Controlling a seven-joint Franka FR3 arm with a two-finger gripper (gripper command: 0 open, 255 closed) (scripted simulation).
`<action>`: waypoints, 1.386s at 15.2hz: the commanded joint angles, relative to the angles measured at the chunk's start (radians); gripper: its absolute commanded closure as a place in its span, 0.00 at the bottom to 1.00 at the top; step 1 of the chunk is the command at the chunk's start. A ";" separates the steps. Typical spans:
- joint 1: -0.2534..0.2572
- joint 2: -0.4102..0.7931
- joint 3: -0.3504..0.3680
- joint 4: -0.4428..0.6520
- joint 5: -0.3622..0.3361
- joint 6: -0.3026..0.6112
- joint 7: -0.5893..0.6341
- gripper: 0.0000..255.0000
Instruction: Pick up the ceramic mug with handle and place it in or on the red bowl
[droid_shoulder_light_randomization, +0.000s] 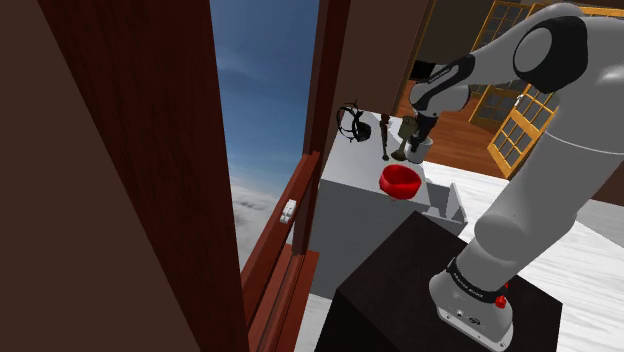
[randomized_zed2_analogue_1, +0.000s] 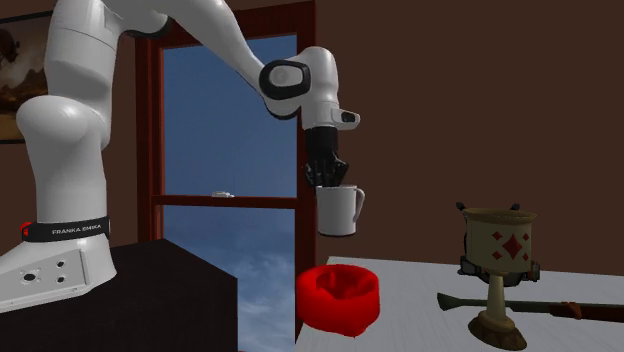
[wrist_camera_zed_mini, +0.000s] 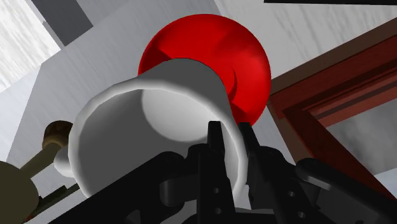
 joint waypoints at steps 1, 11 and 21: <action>-0.002 0.010 0.000 -0.015 0.007 0.025 -0.007 1.00; -0.020 0.116 0.021 -0.044 0.077 0.149 -0.050 1.00; -0.030 0.157 0.035 -0.049 0.106 0.192 -0.068 1.00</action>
